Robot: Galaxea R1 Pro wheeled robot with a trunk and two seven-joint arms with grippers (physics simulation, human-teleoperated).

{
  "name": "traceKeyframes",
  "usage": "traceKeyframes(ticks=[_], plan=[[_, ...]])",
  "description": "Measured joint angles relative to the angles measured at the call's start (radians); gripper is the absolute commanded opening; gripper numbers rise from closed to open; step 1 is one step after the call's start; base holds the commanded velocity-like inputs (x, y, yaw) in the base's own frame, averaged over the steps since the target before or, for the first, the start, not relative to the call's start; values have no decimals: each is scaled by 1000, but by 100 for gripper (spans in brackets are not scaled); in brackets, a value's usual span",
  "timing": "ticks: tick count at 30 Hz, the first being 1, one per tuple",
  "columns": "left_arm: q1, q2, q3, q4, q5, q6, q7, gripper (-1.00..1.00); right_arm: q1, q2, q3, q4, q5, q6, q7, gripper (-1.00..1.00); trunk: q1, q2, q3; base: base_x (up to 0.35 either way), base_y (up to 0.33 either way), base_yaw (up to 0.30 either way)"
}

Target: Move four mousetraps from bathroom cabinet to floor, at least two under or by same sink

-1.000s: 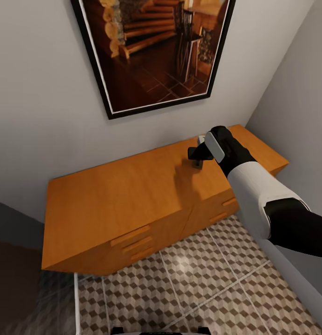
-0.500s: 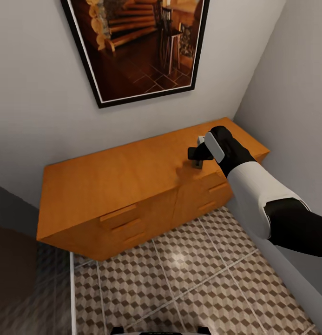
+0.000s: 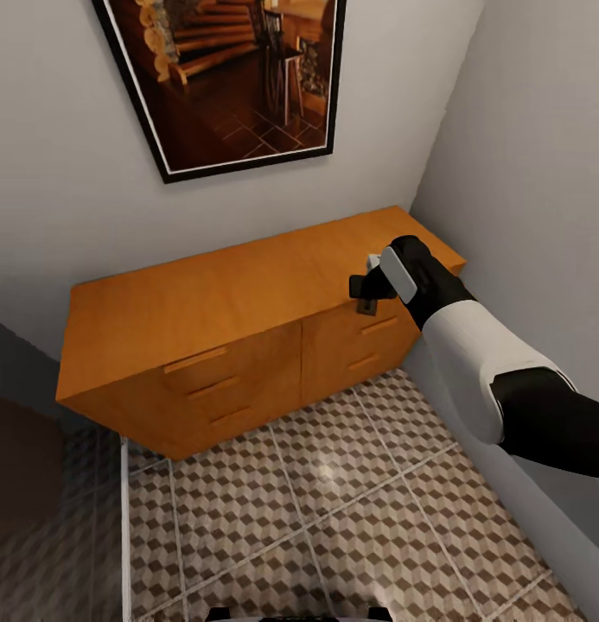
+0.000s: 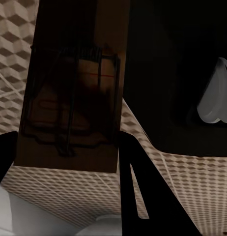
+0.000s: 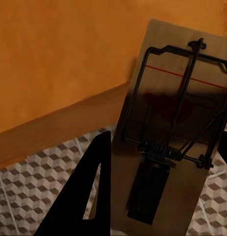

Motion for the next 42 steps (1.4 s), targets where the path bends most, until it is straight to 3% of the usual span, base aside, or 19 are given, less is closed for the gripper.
traceKeyframes(ticks=[14, 21, 24, 28, 32, 38, 42], plan=[[0, 0, 0, 0, 0, 0, 0, -100, 0, 0, 0, 12, 1, -1, 0, -100, 0, 0, 0, -236, -176, 0], [0, 0, 0, 0, 0, -1, 0, -100, 0, 0, -1, 116, 1, -10, 5, -100, 0, 0, 0, -168, -116, 0], [0, 0, 0, 0, 0, -2, 0, -100, 0, 0, 0, 227, 1, -73, 8, -100, 0, 0, 0, -33, -23, 0], [0, 0, 0, -1, 0, -6, -1, -100, 4, 0, 1, 428, 2, -264, 13, -100, 0, 0, 0, -6, -5, 0], [0, 0, 0, -2, -2, -10, -1, -100, 148, -2, -2, 479, 18, -429, 14, -100, 0, 0, 0, 0, 0, 0], [0, 0, 0, -5, -4, -21, -1, -100, 376, -4, -5, 486, 152, -668, 45, -100, 0, 0, 0, 0, 0, 0], [0, -2, 0, -8, -4, -112, 1, -100, 544, -5, -4, 486, 209, -850, 108, -100, -1, 0, 0, 0, 0, 0]])
